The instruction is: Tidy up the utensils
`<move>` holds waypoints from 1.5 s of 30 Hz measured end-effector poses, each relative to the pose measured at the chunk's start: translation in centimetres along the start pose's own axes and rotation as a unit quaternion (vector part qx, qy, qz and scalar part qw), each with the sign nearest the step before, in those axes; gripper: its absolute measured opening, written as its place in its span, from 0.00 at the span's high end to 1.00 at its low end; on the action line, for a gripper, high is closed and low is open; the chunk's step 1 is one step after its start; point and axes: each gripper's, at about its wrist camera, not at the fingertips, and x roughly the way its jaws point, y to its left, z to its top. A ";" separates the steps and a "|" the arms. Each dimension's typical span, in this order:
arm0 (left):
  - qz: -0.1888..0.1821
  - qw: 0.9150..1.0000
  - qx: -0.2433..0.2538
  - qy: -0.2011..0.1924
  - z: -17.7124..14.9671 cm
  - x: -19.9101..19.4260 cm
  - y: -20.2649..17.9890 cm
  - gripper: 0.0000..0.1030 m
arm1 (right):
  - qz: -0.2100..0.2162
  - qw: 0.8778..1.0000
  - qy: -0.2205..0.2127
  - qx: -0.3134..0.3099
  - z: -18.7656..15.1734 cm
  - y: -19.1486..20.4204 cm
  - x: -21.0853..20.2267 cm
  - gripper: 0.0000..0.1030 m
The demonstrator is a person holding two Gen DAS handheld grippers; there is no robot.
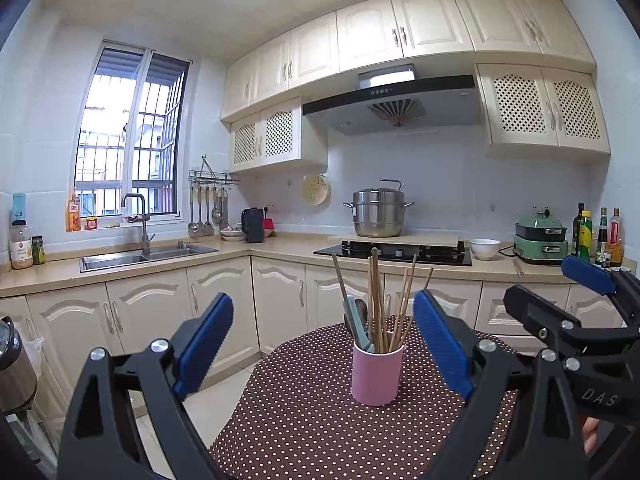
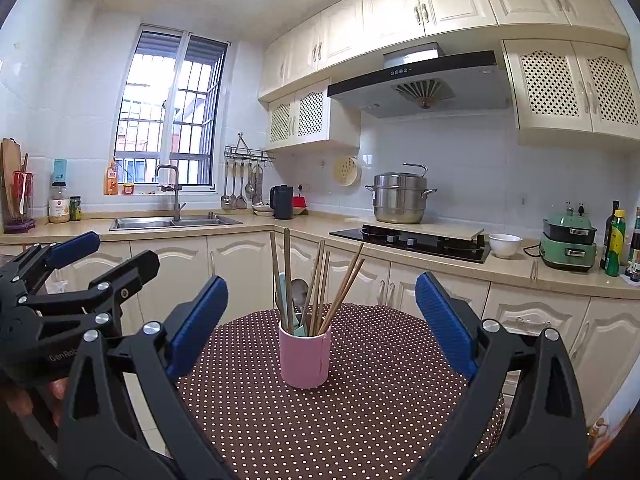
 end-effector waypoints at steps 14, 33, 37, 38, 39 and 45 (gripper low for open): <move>0.002 1.000 0.003 0.000 -0.1 0.1 -0.1 0.13 | 0.001 1.000 0.004 0.001 -0.1 0.0 0.1 0.10; 0.003 1.000 0.003 -0.001 -0.2 -0.1 -0.2 0.13 | 0.002 1.000 0.008 0.002 -0.6 -0.2 0.1 0.09; 0.002 1.000 0.004 0.000 -0.3 -0.1 -0.2 0.13 | 0.002 1.000 0.008 0.003 -0.6 -0.3 0.2 0.09; 0.002 1.000 0.004 0.000 -0.4 -0.1 -0.2 0.13 | 0.001 1.000 0.009 0.003 -0.6 -0.3 0.2 0.09; 0.002 1.000 0.004 0.001 -0.4 -0.1 -0.2 0.13 | 0.001 1.000 0.009 0.004 -0.6 -0.4 0.2 0.09; 0.000 1.000 0.004 0.004 -0.5 0.0 -0.2 0.13 | 0.001 1.000 0.011 0.005 -0.8 -0.4 0.2 0.09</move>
